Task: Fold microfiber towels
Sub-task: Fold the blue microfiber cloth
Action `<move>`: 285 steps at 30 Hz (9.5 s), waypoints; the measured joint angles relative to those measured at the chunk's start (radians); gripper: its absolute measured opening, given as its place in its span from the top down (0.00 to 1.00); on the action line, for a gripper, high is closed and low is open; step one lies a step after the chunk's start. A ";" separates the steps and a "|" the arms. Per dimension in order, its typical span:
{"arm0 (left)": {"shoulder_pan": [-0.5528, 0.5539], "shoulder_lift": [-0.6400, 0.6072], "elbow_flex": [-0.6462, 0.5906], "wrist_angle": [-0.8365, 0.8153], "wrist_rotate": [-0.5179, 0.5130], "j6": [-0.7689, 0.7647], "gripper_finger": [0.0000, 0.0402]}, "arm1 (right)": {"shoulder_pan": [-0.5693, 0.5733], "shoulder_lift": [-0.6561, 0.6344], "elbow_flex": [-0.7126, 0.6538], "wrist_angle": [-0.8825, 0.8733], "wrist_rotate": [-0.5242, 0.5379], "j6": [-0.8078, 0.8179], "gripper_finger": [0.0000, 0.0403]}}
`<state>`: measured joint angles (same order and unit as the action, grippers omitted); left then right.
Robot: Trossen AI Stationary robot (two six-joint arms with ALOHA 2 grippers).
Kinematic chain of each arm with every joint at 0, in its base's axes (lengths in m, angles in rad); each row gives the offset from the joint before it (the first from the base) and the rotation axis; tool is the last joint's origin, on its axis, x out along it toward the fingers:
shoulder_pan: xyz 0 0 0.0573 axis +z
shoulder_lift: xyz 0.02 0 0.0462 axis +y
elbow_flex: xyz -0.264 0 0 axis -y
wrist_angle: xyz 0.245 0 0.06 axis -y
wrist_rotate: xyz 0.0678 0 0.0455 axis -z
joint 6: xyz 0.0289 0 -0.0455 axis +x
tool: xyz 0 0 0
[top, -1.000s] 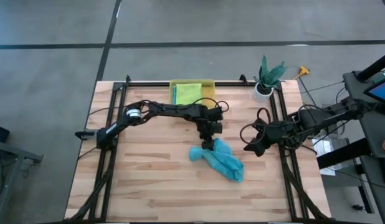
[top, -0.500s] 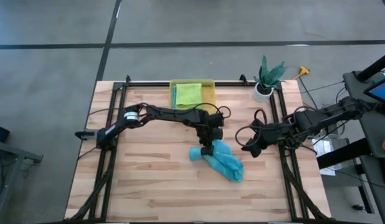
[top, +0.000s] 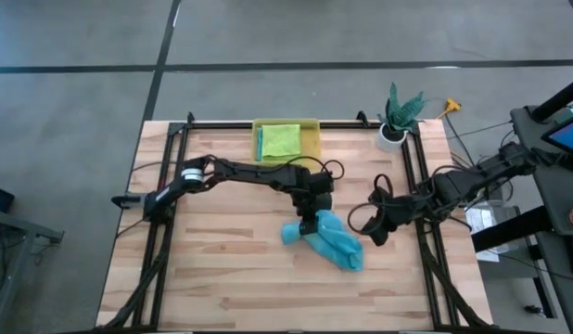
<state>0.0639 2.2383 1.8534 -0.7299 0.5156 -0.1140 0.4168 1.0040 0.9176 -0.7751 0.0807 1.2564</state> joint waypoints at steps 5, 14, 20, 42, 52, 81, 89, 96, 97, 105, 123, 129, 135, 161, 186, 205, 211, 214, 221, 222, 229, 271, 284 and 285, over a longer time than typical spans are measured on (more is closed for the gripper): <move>0.004 -0.064 0.000 -0.069 -0.003 -0.007 0.99 | 0.045 0.000 0.000 0.000 0.024 0.008 0.72; 0.004 -0.315 -0.006 -0.147 -0.279 0.079 1.00 | 0.063 0.005 -0.004 0.034 0.215 -0.025 0.72; 0.004 -0.479 -0.007 -0.127 -0.306 0.120 1.00 | 0.063 0.012 -0.007 0.324 0.498 -0.401 0.71; 0.004 -0.672 -0.008 -0.185 -0.060 0.131 1.00 | -0.193 0.276 -0.003 1.155 0.344 -0.993 0.43; 0.006 -0.677 -0.008 -0.227 -0.153 0.152 1.00 | -0.208 0.490 0.116 1.115 0.076 -0.850 0.43; 0.008 -0.757 -0.004 -0.232 -0.301 0.144 0.99 | -0.237 0.558 0.503 0.397 0.159 -1.060 0.97; 0.028 -0.767 -0.006 -0.226 -0.349 0.040 0.88 | -0.236 0.555 0.545 0.274 0.204 -1.162 0.98; 0.029 -0.724 -0.010 -0.214 -0.304 0.005 0.76 | -0.241 0.554 0.599 0.266 0.208 -1.258 0.98; 0.029 -0.720 -0.010 -0.214 -0.286 -0.005 0.74 | -0.241 0.554 0.605 0.255 0.208 -1.270 0.98; 0.050 -0.705 -0.011 -0.176 -0.225 -0.003 0.68 | -0.240 0.552 0.617 0.128 0.200 -1.370 0.98; 0.162 -0.686 -0.013 -0.091 -0.029 -0.069 0.58 | -0.240 0.543 0.617 0.121 0.204 -1.429 0.98; 0.174 -0.686 -0.022 -0.091 0.029 -0.092 0.57 | -0.243 0.543 0.617 0.123 0.209 -1.432 0.98; 0.178 -0.686 -0.025 -0.094 0.074 -0.094 0.57 | -0.247 0.543 0.617 0.123 0.209 -1.421 0.98; 0.179 -0.686 -0.026 -0.142 0.075 -0.127 0.57 | -0.247 0.550 0.616 0.122 0.211 -1.387 0.98; 0.179 -0.686 -0.025 -0.149 0.069 -0.132 1.00 | -0.252 0.552 0.616 0.122 0.209 -1.296 0.98; 0.179 -0.704 0.157 -0.589 -0.213 0.207 1.00 | -0.245 0.548 0.614 0.095 0.063 -0.935 0.74; 0.178 -0.705 0.195 -0.596 -0.202 0.209 1.00 | -0.267 0.548 0.613 0.137 0.073 -0.916 0.64; 0.179 -0.705 0.213 -0.620 -0.144 0.210 1.00 | -0.308 0.549 0.613 0.225 0.076 -0.916 0.60; 0.177 -0.709 0.259 -0.756 -0.112 0.287 1.00 | -0.429 0.551 0.620 0.488 0.013 -0.874 0.46; 0.178 -0.712 0.261 -0.756 -0.112 0.287 1.00 | -0.444 0.557 0.623 0.519 -0.008 -0.866 0.44; 0.178 -0.729 0.341 -0.705 -0.083 0.308 1.00 | -0.499 0.659 0.677 0.595 -0.131 -0.923 0.36; 0.011 -0.733 0.362 -0.722 0.110 -0.172 1.00 | -0.512 0.967 1.159 0.468 -0.801 -1.135 0.42; 0.010 -0.729 0.362 -0.555 0.116 -0.197 1.00 | -0.463 0.979 1.156 0.517 -0.766 -1.153 0.44; 0.010 -0.730 0.362 -0.534 0.120 -0.205 1.00 | -0.463 0.983 1.156 0.515 -0.773 -1.153 0.45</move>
<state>0.0734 1.5085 2.2157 -1.2635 0.6351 -0.3188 -0.0460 1.9865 2.0735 -0.2600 -0.6924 0.1036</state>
